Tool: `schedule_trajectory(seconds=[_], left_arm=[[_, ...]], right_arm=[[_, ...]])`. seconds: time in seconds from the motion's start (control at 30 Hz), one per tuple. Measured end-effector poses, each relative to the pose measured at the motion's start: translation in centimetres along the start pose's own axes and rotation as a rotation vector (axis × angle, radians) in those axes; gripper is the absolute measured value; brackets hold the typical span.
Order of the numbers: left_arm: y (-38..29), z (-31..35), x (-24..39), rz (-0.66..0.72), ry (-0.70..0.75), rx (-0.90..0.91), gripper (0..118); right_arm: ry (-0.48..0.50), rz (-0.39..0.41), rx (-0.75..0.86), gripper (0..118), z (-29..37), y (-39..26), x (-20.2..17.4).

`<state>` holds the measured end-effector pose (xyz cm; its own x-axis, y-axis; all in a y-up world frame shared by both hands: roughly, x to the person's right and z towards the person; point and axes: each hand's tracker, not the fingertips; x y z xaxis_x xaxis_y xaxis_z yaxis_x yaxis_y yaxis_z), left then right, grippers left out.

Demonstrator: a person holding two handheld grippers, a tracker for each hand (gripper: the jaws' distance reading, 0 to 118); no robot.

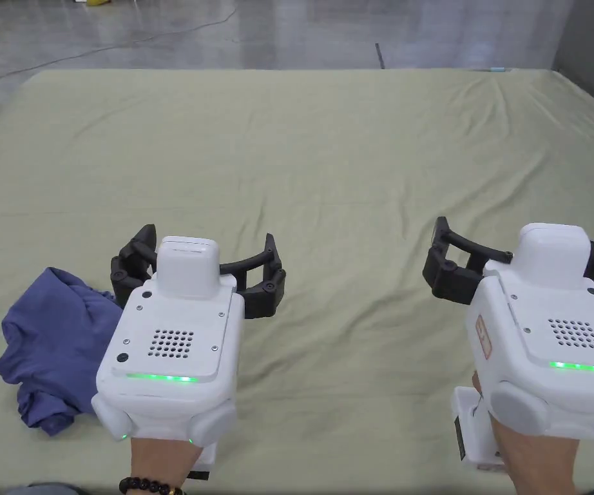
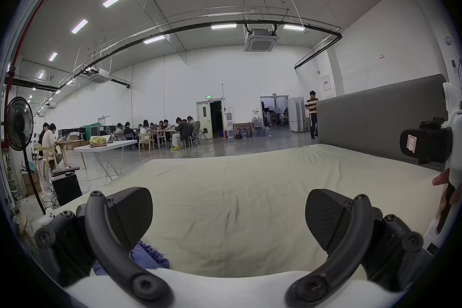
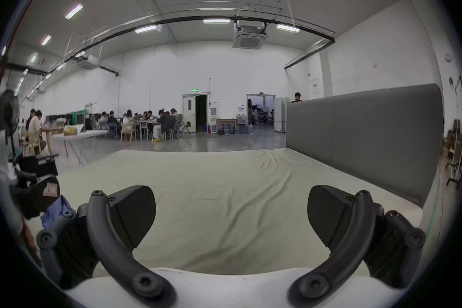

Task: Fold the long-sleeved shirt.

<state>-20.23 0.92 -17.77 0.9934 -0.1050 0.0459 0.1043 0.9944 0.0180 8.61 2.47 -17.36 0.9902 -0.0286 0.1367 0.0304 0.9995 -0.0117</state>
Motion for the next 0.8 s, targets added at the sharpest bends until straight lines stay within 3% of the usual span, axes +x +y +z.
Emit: schedule_trajectory(seconds=[0.8], left_arm=[[0.78,-0.45,-0.61,0.048,0.03,0.01,118]], right_arm=[[0.035,0.104,0.011,118,-0.12,-0.03,-0.67]])
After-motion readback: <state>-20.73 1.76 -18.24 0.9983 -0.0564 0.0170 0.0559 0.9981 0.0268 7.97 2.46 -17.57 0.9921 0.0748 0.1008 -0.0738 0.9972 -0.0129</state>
